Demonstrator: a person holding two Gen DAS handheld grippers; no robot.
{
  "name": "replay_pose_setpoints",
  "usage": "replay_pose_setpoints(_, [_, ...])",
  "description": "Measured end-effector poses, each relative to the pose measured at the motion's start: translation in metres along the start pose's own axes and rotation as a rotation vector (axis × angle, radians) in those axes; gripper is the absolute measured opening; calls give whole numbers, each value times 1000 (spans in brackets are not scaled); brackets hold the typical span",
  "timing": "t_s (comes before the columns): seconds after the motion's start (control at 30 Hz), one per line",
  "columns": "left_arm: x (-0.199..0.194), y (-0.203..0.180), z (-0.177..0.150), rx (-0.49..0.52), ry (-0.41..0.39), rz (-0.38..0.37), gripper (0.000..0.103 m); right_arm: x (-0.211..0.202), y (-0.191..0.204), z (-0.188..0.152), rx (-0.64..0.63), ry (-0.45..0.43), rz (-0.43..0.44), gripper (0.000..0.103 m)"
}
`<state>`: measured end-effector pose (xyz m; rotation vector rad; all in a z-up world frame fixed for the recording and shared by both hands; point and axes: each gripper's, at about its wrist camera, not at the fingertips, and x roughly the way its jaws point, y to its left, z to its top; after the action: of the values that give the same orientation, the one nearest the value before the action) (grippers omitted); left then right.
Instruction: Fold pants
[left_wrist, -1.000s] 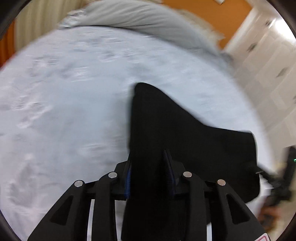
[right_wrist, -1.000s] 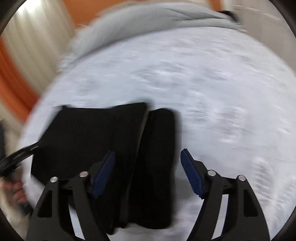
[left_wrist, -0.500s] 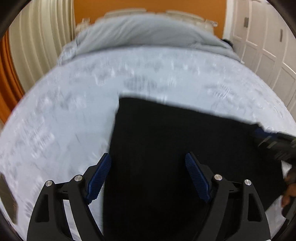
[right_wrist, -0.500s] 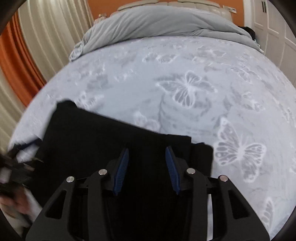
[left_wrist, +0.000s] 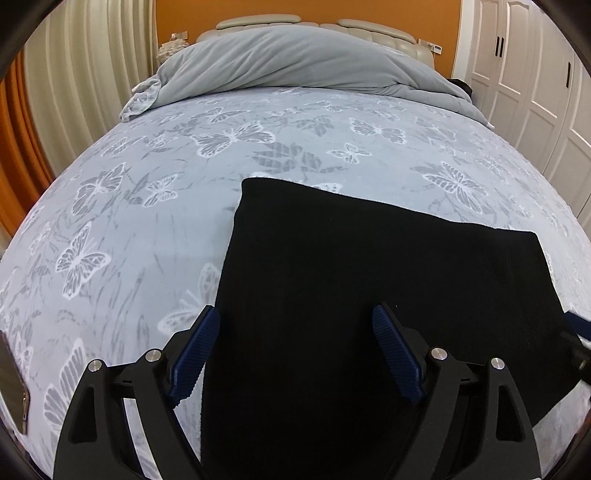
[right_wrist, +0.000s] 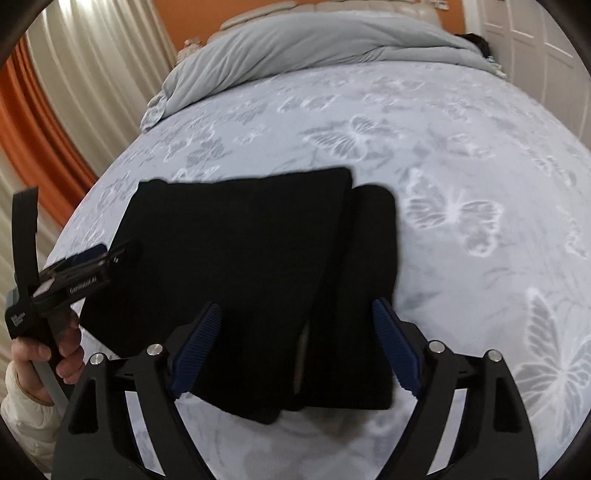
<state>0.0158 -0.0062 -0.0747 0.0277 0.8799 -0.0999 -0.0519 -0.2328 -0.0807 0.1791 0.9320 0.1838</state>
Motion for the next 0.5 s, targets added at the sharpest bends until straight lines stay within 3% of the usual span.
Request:
replay_pose_setpoints(0.07, [-1, -1, -1, -1, 1, 0, 82, 5, 3, 2, -24, 4, -12, 79])
replay_pose_setpoints(0.17, [-6, 3, -1, -16, -6, -21, 82, 8, -8, 11, 44, -8, 23, 79])
replay_pose_setpoints(0.33, [-24, 30, 3, -116, -50, -77, 82, 7, -17, 21, 95, -35, 79, 78])
replay_pose_setpoints(0.4, [-27, 41, 4, -156, -54, -83, 83, 11, -15, 22, 85, -26, 66, 68])
replay_pose_setpoints(0.5, [-25, 53, 4, -193, -47, -78, 83, 0, -15, 23, 73, -68, 40, 63])
